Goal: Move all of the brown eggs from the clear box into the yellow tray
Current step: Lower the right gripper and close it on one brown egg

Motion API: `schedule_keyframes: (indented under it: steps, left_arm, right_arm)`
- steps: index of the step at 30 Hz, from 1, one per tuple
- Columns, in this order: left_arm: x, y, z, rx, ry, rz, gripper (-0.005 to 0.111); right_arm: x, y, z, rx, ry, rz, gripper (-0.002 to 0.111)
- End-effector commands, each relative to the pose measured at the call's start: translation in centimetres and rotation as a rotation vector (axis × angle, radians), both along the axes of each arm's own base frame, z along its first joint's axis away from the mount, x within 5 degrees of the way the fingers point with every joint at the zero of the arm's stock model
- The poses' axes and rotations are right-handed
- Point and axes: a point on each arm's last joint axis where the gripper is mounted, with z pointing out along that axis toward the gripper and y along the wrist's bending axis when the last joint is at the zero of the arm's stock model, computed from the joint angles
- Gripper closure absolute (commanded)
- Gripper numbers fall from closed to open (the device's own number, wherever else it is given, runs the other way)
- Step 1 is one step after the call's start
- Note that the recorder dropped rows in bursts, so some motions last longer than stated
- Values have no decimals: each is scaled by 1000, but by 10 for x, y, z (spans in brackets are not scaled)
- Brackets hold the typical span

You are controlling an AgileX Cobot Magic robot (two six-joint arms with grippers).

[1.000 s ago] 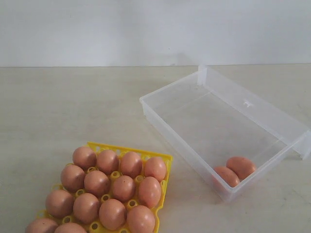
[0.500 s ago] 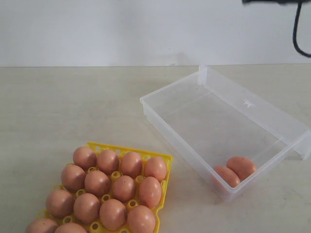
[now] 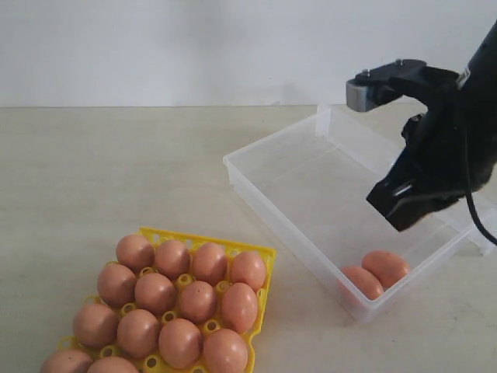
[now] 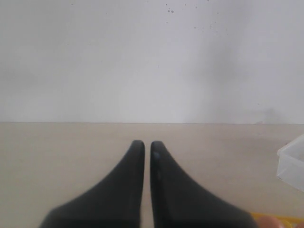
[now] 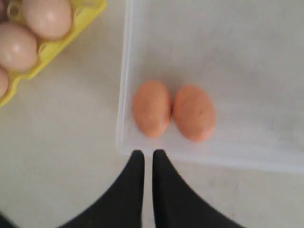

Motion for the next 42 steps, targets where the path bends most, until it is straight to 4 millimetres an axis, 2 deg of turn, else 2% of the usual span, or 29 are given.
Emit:
schedule_keyframes:
  steps: [1,4,7,8,11,16,24,30,42]
  left_arm:
    - [0,0,2,-10,-10,1,103]
    - [0,0,2,-10,-10,1,103]
    - [0,0,2,-10,-10,1,103]
    - [0,0,2,-10,-10,1,103]
    - [0,0,2,-10,-10,1,103]
    - [0,0,2,-10,-10,1,103]
    - [0,0,2,-10,-10,1,103]
    - [0,0,2,-10,-10,1,103]
    - [0,0,2,-10,-10,1,103]
  right_arm:
    - [17,1,7,24,-195,-18,108]
    - [20,2,-7,4,-118,16,101]
    - [30,4,-31,-30,-41,70,80]
    - [33,5,-40,-36,-12,70,69]
    - [40,6,-53,-57,29,68,55]
    - [51,3,-62,-115,-30,81,56]
    - [57,-3,-87,-209,44,96,56]
    - [58,-2,-94,-194,73,51,56]
    - [64,0,-127,-211,153,52,56]
